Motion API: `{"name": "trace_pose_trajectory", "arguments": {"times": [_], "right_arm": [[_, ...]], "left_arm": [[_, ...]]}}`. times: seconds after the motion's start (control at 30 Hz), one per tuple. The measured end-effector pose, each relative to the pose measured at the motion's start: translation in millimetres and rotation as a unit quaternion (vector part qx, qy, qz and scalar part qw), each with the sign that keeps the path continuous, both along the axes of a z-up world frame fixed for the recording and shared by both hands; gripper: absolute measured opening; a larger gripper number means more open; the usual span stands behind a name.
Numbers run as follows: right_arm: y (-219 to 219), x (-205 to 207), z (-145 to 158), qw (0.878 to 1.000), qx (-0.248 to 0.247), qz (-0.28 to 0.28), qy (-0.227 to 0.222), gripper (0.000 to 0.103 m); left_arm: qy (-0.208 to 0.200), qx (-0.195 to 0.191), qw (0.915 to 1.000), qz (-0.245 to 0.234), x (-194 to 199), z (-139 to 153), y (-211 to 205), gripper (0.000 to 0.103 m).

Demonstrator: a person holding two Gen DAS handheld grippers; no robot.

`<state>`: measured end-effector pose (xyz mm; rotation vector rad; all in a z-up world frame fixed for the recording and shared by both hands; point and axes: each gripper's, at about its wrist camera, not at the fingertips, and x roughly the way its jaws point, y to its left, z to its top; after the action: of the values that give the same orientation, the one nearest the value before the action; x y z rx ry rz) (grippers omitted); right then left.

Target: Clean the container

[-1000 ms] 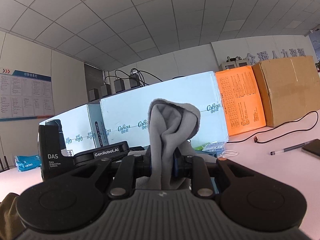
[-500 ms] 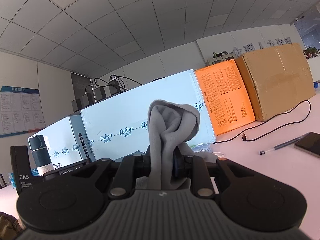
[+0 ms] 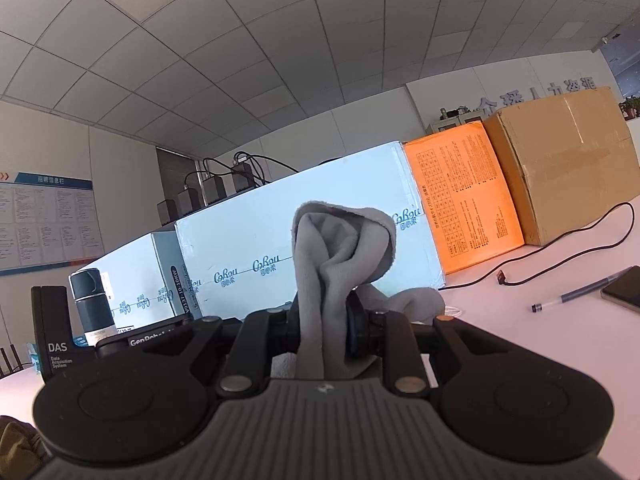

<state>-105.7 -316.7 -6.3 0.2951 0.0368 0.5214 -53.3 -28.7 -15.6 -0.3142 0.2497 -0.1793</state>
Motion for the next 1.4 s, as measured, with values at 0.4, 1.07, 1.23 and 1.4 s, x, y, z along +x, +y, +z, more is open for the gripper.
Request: {"name": "trace_pose_trajectory", "arguments": {"times": [0.4, 1.07, 1.23, 1.4], "right_arm": [[6, -17, 0, 0.995, -0.020, 0.063, -0.072, 0.023], [-12, -8, -5, 0.999, 0.035, 0.001, -0.038, 0.023], [-24, -5, -12, 0.996, 0.079, -0.029, -0.012, 0.023], [-20, -7, -10, 0.997, 0.070, -0.025, -0.018, 0.023]], "left_arm": [[0.001, -0.002, 1.0000, -0.001, 1, -1, 1, 0.103], [0.001, -0.002, 1.0000, -0.001, 2, -1, 1, 0.103], [0.001, -0.003, 1.0000, -0.001, 4, -1, 4, 0.103], [0.001, -0.002, 1.0000, -0.001, 3, -1, 3, 0.103]]}}
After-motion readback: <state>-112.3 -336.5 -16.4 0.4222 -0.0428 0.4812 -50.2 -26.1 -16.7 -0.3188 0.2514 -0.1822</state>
